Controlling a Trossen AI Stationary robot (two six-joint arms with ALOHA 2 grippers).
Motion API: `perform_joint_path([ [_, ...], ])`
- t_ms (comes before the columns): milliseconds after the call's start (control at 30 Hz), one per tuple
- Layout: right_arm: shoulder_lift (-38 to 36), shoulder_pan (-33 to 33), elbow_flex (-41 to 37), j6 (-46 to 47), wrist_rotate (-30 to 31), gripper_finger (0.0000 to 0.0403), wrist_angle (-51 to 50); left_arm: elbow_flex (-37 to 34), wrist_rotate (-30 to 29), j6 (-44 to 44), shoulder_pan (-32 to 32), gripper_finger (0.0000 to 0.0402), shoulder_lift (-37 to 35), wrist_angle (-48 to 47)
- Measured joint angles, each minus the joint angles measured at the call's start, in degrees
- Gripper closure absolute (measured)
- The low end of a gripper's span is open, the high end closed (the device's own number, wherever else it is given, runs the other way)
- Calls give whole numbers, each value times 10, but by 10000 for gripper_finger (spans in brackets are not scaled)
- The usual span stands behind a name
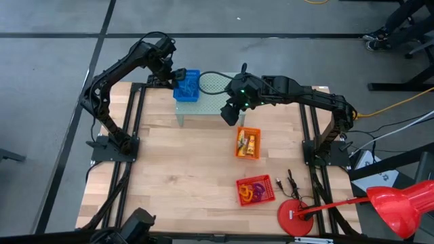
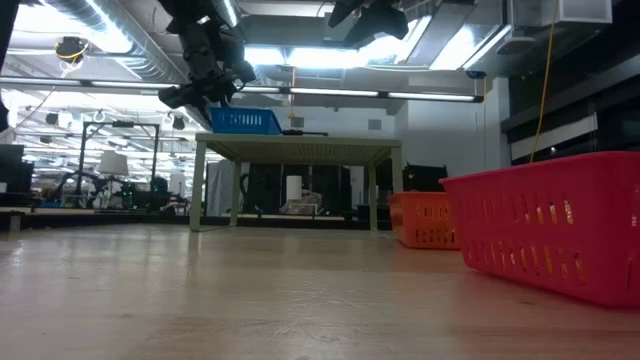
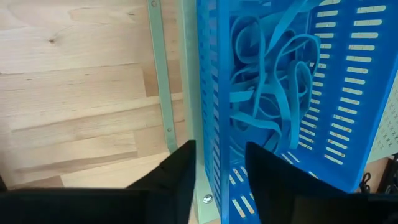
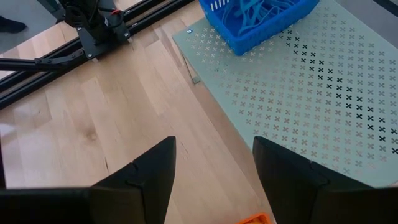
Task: Pick & Place Office Desk Supplies
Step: Put the orange bin with crayon boxes on the shelf
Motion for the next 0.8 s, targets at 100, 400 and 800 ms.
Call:
perform_joint_path([
  [100,0,0,0,0,0,186,0,0,0,2,0,240,0,0],
  [400,0,0,0,-1,0,186,0,11,-4,16,7,179,-11,-15],
  [800,0,0,0,-33,-2,186,2,356,-42,59,10,176,-17,-114],
])
